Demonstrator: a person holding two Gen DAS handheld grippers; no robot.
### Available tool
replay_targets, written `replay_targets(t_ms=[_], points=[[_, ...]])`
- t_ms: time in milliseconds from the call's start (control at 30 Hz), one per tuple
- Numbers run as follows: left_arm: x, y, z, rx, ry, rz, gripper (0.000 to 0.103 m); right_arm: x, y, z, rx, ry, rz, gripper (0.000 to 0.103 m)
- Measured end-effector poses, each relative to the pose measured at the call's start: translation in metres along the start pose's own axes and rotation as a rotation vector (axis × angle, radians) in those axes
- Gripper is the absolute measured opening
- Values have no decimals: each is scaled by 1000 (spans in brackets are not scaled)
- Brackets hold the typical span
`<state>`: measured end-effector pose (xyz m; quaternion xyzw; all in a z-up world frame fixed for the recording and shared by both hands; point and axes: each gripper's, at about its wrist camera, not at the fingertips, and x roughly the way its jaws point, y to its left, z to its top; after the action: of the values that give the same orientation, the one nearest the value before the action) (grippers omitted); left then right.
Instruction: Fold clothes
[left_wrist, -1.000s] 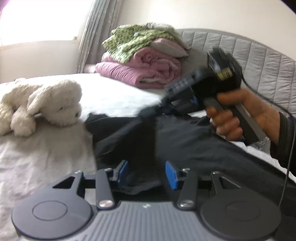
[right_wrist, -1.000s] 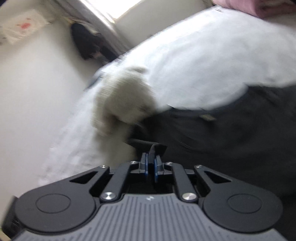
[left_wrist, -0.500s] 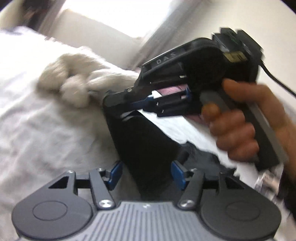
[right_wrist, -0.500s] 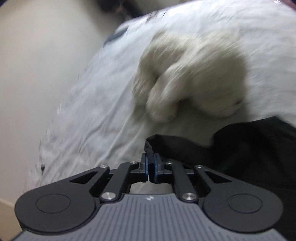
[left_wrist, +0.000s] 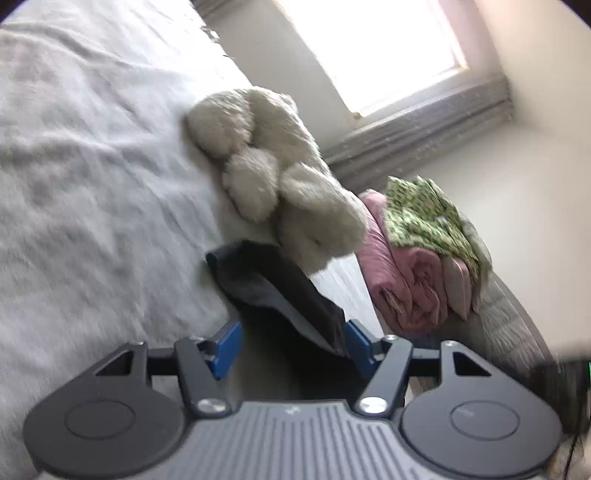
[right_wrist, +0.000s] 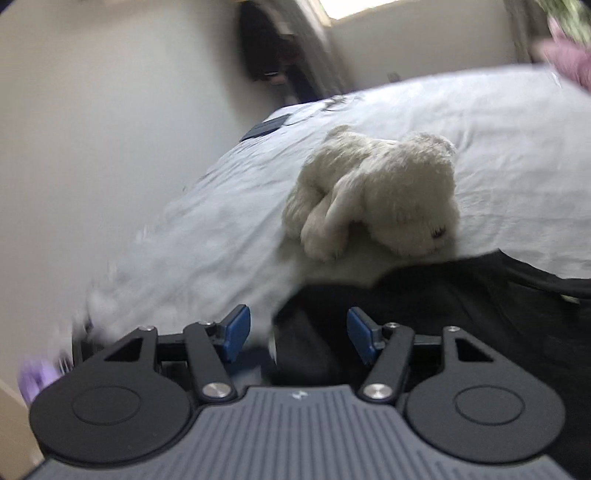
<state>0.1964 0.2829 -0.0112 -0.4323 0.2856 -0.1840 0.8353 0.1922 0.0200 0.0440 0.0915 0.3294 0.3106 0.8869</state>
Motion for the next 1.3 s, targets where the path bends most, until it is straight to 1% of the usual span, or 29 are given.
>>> replay_targets(t_ms=[100, 200, 233, 267, 300, 333, 367, 400, 500, 567, 667, 733, 800, 867, 900, 933, 1000, 1067, 1100, 1133, 1233, 1267, 1300], points=[[7, -6, 6, 47, 8, 63, 64, -3, 25, -34, -199, -13, -49, 62], [20, -14, 12, 97, 16, 113, 64, 16, 43, -45, -336, -14, -127, 62], [25, -16, 14, 112, 18, 126, 63, 23, 48, -47, -377, -17, -157, 51], [29, -16, 17, 120, 18, 135, 61, 30, 50, -48, -395, -13, -181, 39], [31, -16, 20, 133, 13, 153, 48, 35, 49, -48, -384, 1, -196, 8], [33, -17, 22, 148, 7, 174, 19, 41, 48, -47, -373, 15, -211, 2], [35, -15, 25, 152, 8, 191, 7, 46, 47, -47, -354, 24, -213, 2], [36, -13, 28, 152, 12, 205, 4, 49, 45, -48, -327, 28, -200, 2], [34, -16, 42, 187, -41, 208, 2, 60, 40, -51, -243, 38, -162, 2], [29, -23, 52, 215, -61, 204, 2, 67, 37, -52, -188, 45, -136, 3], [24, -33, 57, 284, -84, 233, 0, 77, 31, -55, -105, 55, -97, 4], [26, -28, 60, 277, -82, 271, 0, 83, 28, -56, -62, 67, -79, 4], [29, -18, 60, 269, -53, 300, 0, 86, 22, -57, -63, 90, -82, 3], [28, -8, 60, 229, -32, 281, 5, 84, 18, -54, -61, 92, -71, 3], [27, -3, 61, 199, -36, 265, 22, 82, 19, -53, -66, 89, -66, 4], [29, -4, 61, 201, -34, 262, 43, 79, 20, -53, -72, 85, -56, 6], [35, -10, 61, 228, -27, 264, 51, 77, 23, -54, -88, 86, -53, 7], [41, -15, 60, 255, -21, 266, 54, 77, 24, -55, -106, 83, -62, 6], [44, -18, 60, 269, -17, 267, 59, 74, 25, -55, -112, 75, -66, 8], [47, -20, 60, 282, -14, 268, 61, 72, 27, -56, -119, 68, -69, 14], [59, -25, 57, 327, 14, 281, 58, 65, 35, -58, -166, 40, -88, 15], [61, -24, 56, 338, 25, 280, 55, 64, 38, -58, -200, 31, -98, 16], [64, -24, 54, 348, 37, 279, 33, 63, 41, -58, -233, 25, -106, 24]])
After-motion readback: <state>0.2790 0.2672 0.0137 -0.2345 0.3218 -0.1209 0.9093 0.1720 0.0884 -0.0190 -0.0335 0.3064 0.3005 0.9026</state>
